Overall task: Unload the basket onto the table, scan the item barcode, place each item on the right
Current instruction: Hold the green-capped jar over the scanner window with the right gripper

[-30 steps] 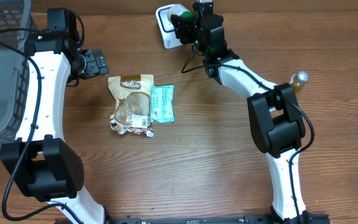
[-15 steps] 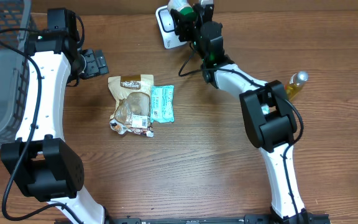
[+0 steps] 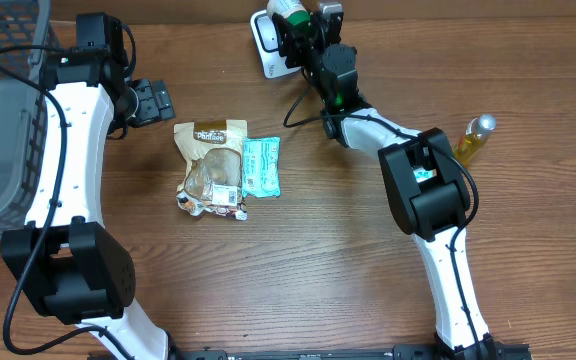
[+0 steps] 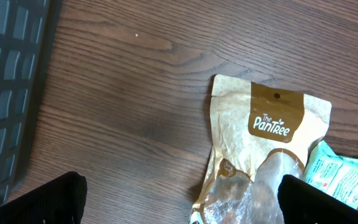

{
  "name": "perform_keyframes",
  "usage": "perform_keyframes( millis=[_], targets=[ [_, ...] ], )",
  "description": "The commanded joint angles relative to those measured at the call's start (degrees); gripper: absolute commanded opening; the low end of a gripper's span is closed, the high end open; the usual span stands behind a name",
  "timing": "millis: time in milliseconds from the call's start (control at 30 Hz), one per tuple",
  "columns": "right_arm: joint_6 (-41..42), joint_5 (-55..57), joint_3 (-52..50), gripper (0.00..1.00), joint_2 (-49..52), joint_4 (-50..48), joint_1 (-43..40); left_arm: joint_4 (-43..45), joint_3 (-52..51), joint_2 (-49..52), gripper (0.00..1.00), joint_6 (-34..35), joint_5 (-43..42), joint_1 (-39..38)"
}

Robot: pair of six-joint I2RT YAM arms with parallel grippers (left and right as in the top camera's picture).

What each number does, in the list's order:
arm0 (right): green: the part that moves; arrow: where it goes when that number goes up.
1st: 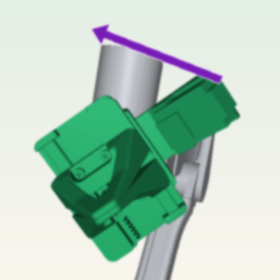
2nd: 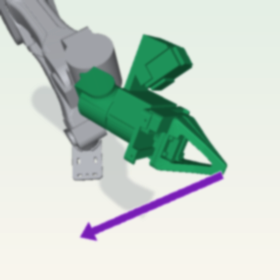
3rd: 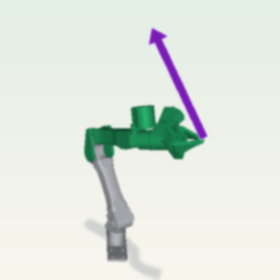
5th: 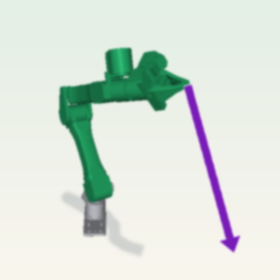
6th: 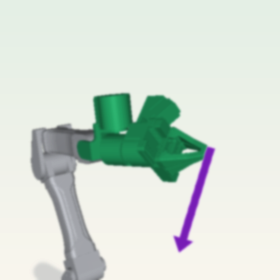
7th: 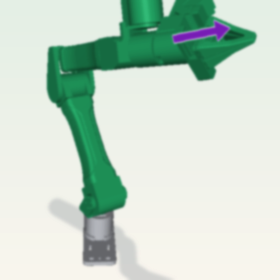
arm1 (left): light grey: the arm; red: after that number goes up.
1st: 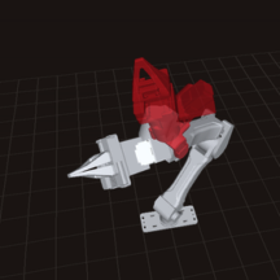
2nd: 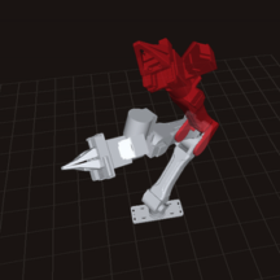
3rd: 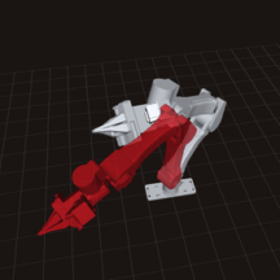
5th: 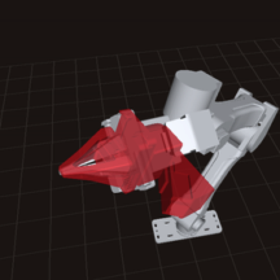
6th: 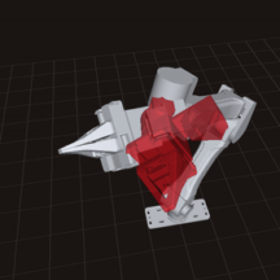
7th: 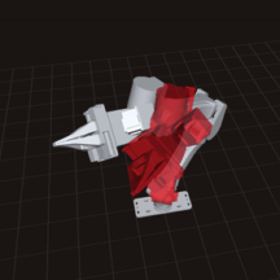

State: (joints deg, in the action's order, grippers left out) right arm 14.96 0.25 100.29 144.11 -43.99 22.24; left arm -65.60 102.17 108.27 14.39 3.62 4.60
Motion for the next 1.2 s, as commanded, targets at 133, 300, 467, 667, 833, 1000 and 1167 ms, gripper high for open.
perform_keyframes(
  millis=[133,300,467,667,833,1000,1167],
  targets=[
    [-0.04,0.33,5.51,0.3,3.48,-0.76,1.46,0.04,0.9,-0.26,0.99,-1.11,-0.24,-0.11],
    [-0.04,1.11,9.99,0.29,5.25,0.9,1.92,0.04,0.9,-0.24,1.0,-1.11,-0.22,-0.11],
    [-0.04,1.64,10.05,0.29,5.29,2.03,1.92,0.04,0.9,-0.26,1.0,-1.11,-0.22,-0.11],
    [-0.04,1.64,10.05,0.29,5.29,4.24,1.92,0.04,0.9,-0.26,1.0,-1.11,-0.22,-0.11],
    [-0.02,1.64,10.05,0.29,5.29,4.24,1.92,0.02,0.9,-0.26,0.99,-1.11,-0.22,-0.11],
    [-0.04,1.57,10.05,0.28,5.27,2.86,1.92,0.04,0.9,-0.24,1.0,-1.11,-0.22,-0.11],
    [-0.02,-2.93,10.03,0.2,2.38,-9.16,1.92,0.02,0.9,-0.24,1.0,-1.11,-0.22,-0.11]
  ],
)
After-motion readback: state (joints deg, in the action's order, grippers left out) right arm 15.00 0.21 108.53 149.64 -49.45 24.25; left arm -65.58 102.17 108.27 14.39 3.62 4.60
